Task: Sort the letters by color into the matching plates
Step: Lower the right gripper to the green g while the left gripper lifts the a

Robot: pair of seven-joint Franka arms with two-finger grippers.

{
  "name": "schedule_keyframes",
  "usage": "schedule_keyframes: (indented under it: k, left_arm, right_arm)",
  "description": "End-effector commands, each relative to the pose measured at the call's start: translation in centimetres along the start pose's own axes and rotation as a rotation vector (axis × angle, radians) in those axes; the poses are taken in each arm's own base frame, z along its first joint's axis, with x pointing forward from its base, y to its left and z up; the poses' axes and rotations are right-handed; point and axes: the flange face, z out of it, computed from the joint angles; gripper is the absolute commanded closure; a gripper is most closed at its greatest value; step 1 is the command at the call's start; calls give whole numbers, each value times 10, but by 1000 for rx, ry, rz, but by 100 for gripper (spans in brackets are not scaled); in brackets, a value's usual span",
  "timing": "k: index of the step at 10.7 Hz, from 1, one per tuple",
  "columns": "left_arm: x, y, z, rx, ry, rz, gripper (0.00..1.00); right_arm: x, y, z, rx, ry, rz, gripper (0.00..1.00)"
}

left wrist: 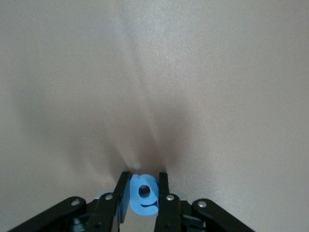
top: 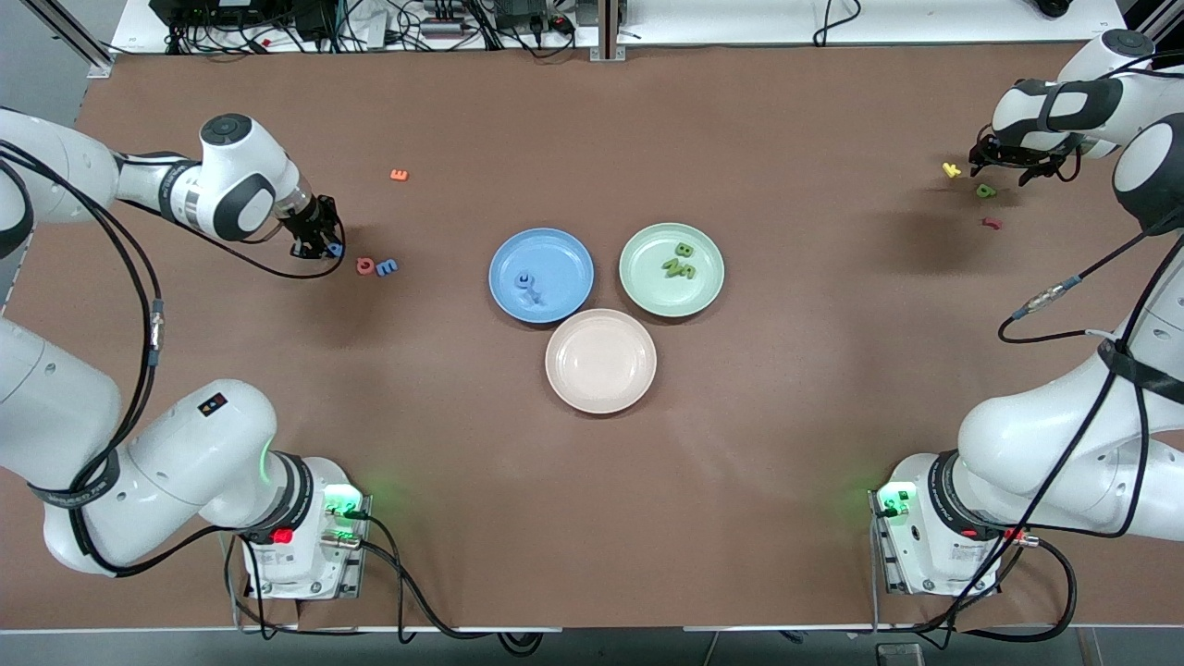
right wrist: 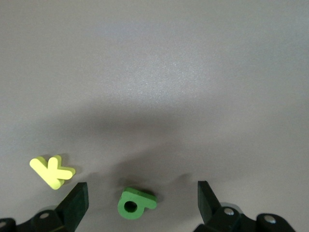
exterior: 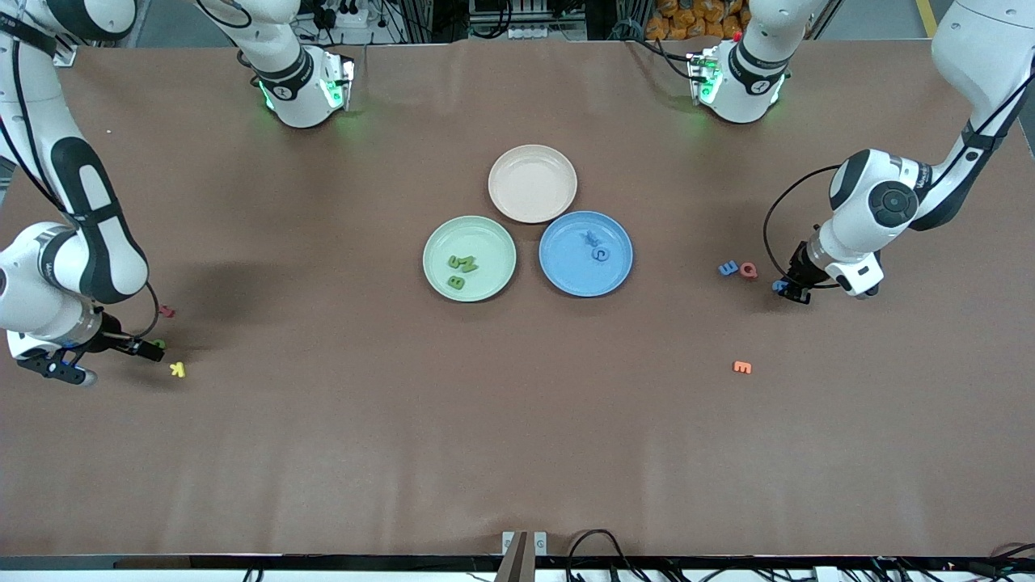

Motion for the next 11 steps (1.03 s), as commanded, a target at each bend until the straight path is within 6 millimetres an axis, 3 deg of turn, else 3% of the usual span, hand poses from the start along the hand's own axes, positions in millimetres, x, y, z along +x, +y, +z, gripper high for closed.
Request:
schedule_keyframes:
  k: [1, 4, 11]
  left_arm:
    - [-1, 3, -3, -14, 17, 7, 100]
    - [-6, 14, -13, -36, 30, 31, 100]
    - [-24, 47, -46, -6, 73, 56, 100]
  right_arm:
    - [4, 3, 4, 8, 13, -8, 0]
    - [2, -4, 8, 16, 14, -10, 0]
    - [-25, -4, 29, 22, 0, 1, 0]
